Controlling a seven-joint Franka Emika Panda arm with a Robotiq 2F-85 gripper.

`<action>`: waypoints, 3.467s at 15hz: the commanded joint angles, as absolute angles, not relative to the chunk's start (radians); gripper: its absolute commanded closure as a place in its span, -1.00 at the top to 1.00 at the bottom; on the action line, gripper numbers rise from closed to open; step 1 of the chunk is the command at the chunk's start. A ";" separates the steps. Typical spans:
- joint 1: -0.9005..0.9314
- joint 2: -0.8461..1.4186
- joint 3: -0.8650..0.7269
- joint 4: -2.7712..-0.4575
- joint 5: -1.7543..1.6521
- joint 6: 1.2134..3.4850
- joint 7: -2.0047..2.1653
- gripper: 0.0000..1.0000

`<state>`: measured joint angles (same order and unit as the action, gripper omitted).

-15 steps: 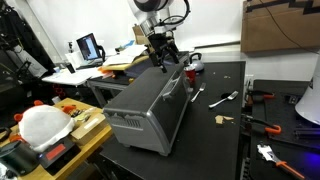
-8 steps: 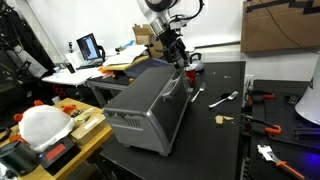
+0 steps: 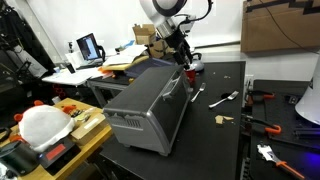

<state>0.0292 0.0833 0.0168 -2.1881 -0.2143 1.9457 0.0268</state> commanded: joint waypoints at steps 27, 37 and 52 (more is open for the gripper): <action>0.040 0.119 0.007 -2.375 -0.346 2.310 0.109 -0.46; 0.049 0.117 0.003 -2.373 -0.433 2.355 0.199 -0.14; 0.034 0.148 0.002 -2.366 -0.321 2.370 0.178 0.23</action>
